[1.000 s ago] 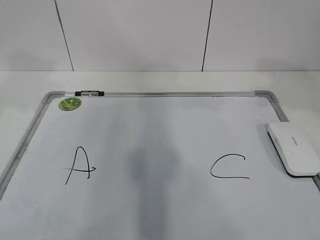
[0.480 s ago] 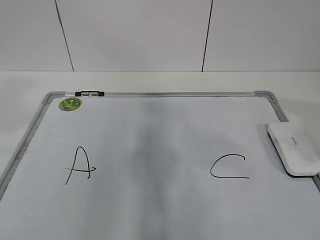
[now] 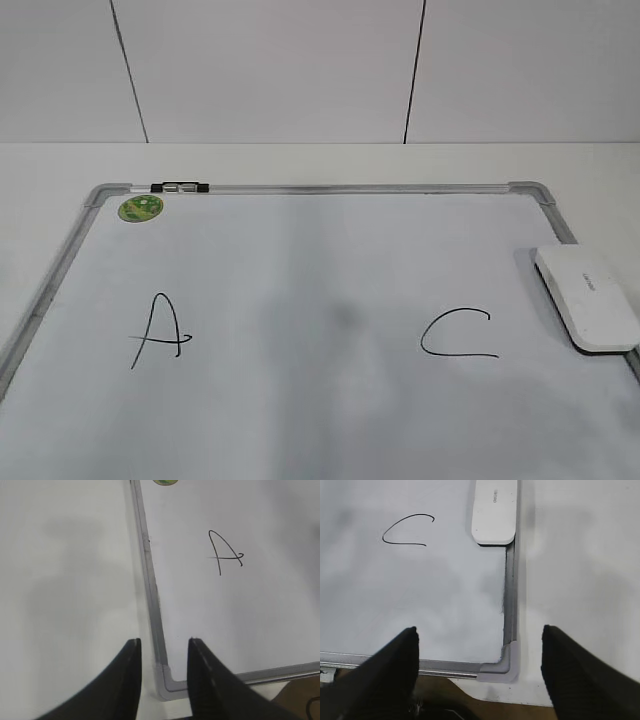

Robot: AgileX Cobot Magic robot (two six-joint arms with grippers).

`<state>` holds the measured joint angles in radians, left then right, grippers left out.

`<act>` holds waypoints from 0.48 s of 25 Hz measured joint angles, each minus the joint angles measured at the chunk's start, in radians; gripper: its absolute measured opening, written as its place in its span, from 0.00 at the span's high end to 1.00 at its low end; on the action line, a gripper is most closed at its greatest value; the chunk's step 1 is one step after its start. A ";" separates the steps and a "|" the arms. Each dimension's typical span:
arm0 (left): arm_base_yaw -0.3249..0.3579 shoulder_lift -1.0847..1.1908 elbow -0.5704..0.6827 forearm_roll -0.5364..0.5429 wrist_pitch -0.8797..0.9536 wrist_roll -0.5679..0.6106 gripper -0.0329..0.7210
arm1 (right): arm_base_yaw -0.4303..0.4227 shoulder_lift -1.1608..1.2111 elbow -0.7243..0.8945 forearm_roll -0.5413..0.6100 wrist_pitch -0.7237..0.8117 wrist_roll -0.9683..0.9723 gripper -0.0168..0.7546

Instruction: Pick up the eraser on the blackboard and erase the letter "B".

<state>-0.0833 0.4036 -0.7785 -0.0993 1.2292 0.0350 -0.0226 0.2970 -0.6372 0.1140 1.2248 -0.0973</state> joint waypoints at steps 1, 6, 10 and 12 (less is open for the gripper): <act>0.000 -0.041 0.027 -0.007 -0.002 0.000 0.64 | 0.000 -0.032 0.015 0.000 0.000 0.000 0.22; 0.000 -0.235 0.121 -0.027 -0.002 0.000 0.64 | 0.000 -0.166 0.085 -0.002 -0.002 -0.008 0.22; 0.000 -0.362 0.185 -0.029 -0.002 0.000 0.64 | 0.000 -0.256 0.111 -0.006 -0.012 -0.019 0.22; 0.000 -0.391 0.206 -0.029 -0.002 0.002 0.64 | 0.000 -0.295 0.115 -0.015 -0.017 -0.019 0.22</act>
<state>-0.0833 0.0126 -0.5724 -0.1283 1.2274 0.0366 -0.0226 0.0021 -0.5220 0.0993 1.2082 -0.1160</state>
